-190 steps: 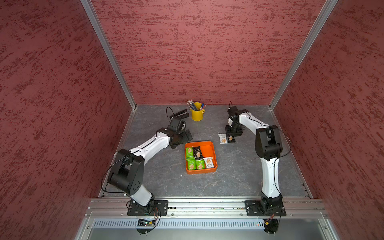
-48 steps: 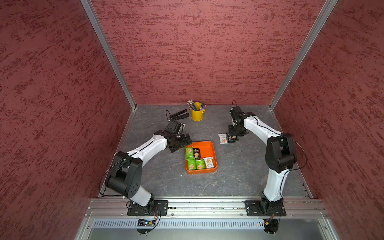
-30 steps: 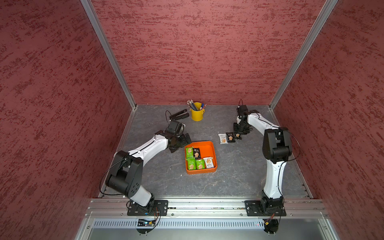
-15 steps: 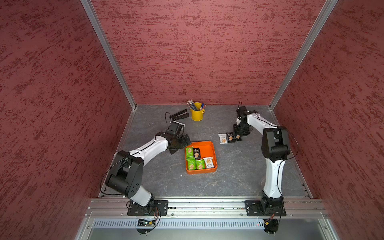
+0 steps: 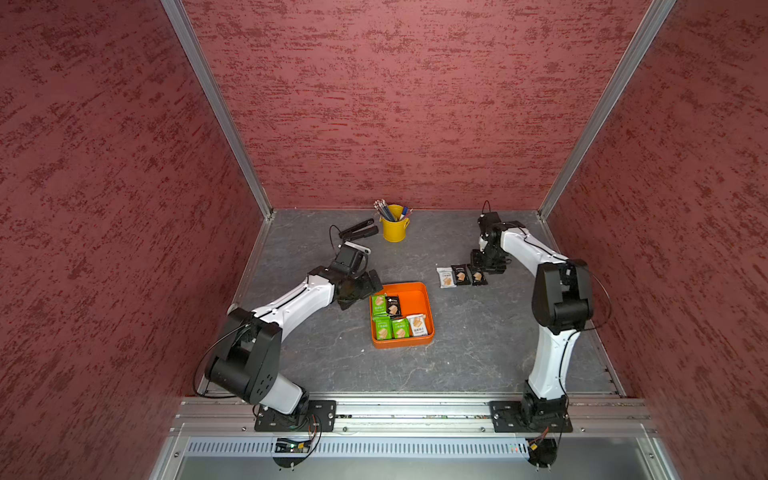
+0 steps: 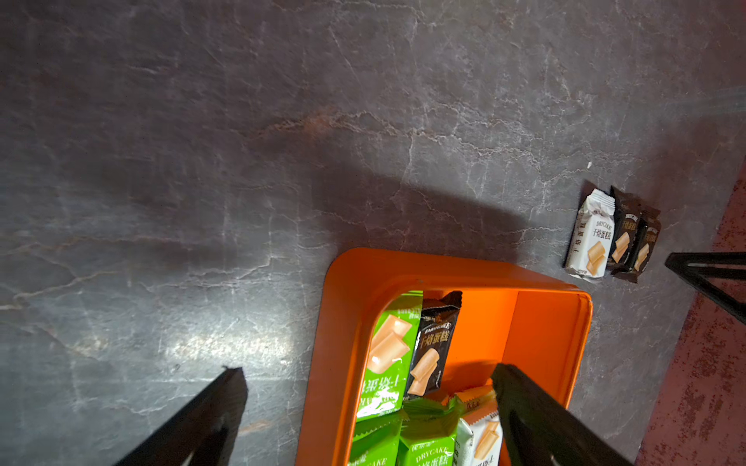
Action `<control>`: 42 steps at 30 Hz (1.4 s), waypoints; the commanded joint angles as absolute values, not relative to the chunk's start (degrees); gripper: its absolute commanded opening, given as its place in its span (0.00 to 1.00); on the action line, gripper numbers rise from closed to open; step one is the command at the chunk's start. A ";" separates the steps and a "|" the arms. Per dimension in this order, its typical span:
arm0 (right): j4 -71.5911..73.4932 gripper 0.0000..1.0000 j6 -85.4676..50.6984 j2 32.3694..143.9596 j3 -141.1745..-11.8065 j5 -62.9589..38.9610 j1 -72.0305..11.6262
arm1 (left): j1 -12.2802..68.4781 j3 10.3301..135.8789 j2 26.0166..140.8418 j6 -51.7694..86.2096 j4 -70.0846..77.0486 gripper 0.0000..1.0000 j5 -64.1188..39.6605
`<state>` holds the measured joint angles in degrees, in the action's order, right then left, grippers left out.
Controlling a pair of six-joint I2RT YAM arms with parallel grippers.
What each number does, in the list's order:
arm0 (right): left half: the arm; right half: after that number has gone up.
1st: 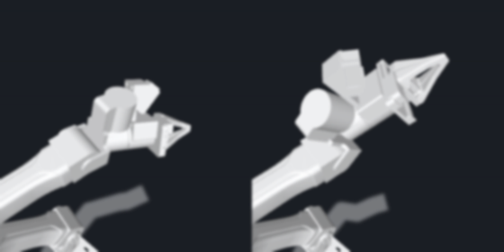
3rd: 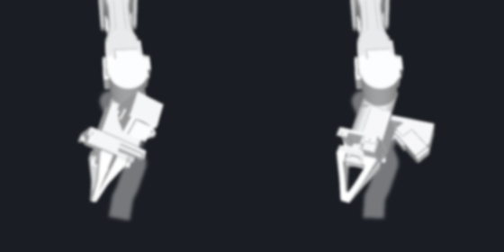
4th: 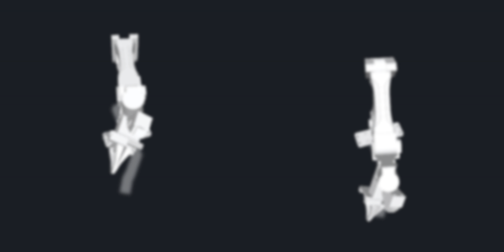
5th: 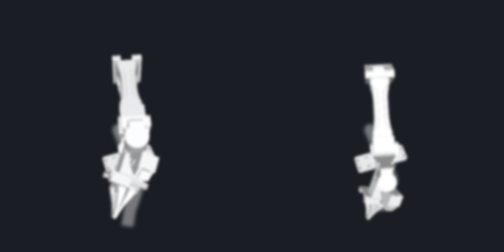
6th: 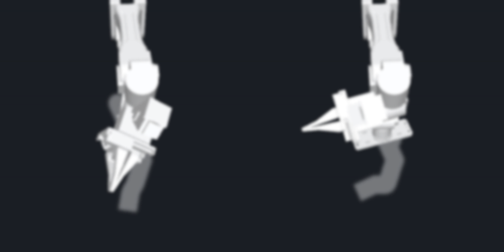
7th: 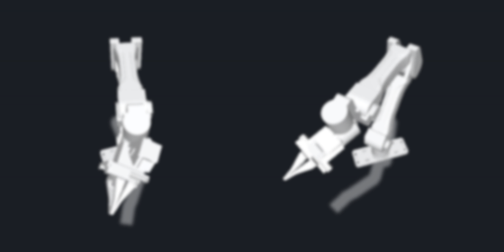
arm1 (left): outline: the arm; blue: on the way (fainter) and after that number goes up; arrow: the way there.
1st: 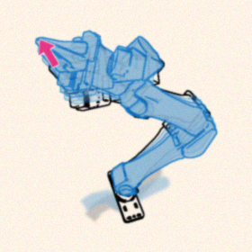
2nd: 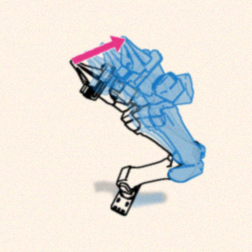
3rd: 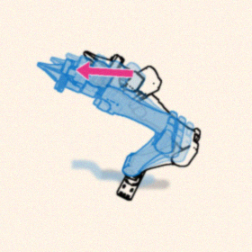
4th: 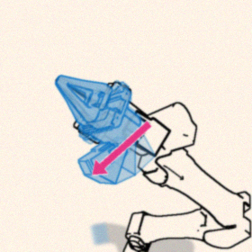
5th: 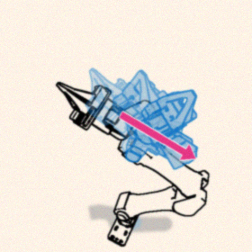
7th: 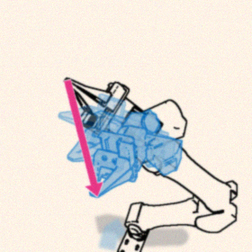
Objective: Take the cookies out of the storage box
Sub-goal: Place the cookie at the center of the board, then pick up the cookie from the storage box.
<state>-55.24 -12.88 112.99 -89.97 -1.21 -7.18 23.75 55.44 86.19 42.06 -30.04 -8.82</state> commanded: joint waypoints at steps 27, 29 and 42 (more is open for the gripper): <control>-49.00 0.61 -35.72 93.27 -74.53 -11.92 -39.48 | 14.49 52.48 81.40 30.37 -32.14 1.00 -20.10; -50.87 0.60 -34.92 95.04 -76.23 -11.05 -40.96 | 13.81 52.19 80.67 30.28 -32.66 1.00 -20.05; -56.42 0.63 -30.96 104.38 -82.48 -6.88 -45.59 | 13.00 50.45 79.27 30.88 -33.06 1.00 -18.90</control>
<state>-53.89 -32.45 103.48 -80.66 -9.61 -44.66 13.32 50.78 79.50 31.07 -32.97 -19.14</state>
